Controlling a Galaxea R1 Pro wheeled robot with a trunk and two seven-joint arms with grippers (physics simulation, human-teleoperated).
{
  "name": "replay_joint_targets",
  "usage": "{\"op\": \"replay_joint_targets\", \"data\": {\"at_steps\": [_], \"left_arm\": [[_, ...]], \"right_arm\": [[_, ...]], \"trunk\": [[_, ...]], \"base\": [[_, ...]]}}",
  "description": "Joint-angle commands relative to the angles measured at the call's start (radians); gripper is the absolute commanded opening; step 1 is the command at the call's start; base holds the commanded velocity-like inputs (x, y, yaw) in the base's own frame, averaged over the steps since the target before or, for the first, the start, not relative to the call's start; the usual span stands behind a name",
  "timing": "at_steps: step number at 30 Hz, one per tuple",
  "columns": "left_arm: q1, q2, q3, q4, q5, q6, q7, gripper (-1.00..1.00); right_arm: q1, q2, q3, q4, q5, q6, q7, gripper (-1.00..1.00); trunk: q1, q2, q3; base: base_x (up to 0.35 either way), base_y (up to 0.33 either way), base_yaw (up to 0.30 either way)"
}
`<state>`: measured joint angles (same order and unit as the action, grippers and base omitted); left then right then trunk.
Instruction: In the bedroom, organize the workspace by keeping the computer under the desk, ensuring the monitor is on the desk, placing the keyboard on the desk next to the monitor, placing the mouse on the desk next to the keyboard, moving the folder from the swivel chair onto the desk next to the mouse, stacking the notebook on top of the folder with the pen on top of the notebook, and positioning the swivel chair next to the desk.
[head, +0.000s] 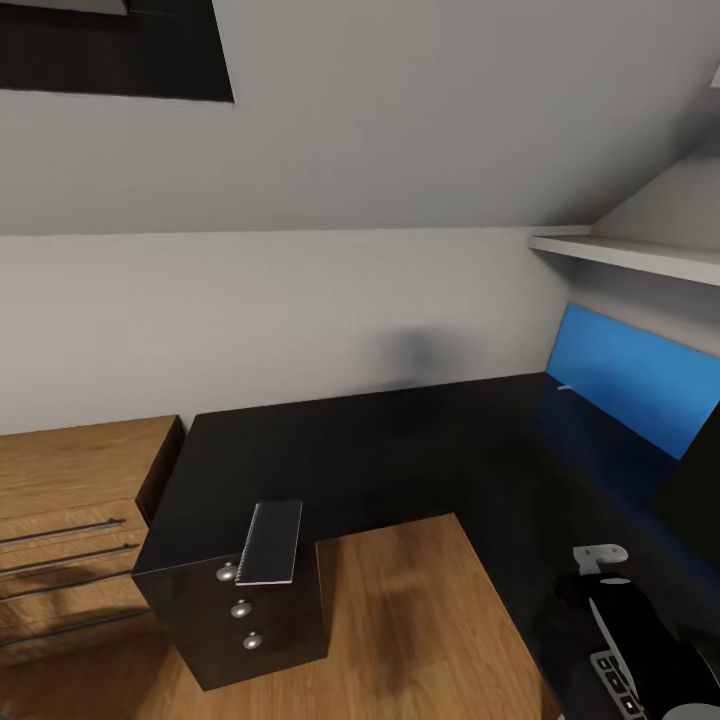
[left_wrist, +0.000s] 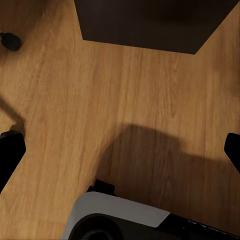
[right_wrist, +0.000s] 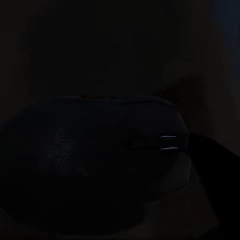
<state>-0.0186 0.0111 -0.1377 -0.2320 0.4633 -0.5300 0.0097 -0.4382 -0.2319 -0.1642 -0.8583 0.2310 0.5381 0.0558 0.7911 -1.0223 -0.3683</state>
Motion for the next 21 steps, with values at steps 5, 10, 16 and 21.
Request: {"op": "replay_joint_targets", "data": {"at_steps": [5, 10, 16, 21], "left_arm": [[0.000, 0.001, -0.009, 0.000, 0.009, -0.004, 0.001, 1.00], [0.000, 0.001, -0.009, 0.000, 0.009, -0.004, 0.001, 1.00], [0.000, 0.001, -0.009, 0.000, 0.009, -0.004, 0.001, 1.00], [0.000, 0.001, -0.008, 0.000, 0.009, -0.004, 0.001, 1.00]], "right_arm": [[0.000, 0.000, -0.001, -0.001, 0.010, 0.005, 0.006, -1.00], [0.000, 0.000, -0.001, 0.003, 0.010, 0.005, 0.006, -1.00], [0.000, 0.000, -0.001, 0.005, 0.010, 0.005, 0.006, -1.00], [0.000, 0.000, -0.001, 0.006, 0.010, 0.005, 0.006, -1.00]], "trunk": [[0.000, -0.001, -0.001], [0.000, -0.001, -0.001], [0.000, -0.001, -0.001], [0.000, -0.001, -0.001]], "base": [[0.000, 0.000, 0.000], [0.000, 0.000, 0.000], [0.000, 0.000, 0.000], [0.000, 0.000, 0.000]]}}
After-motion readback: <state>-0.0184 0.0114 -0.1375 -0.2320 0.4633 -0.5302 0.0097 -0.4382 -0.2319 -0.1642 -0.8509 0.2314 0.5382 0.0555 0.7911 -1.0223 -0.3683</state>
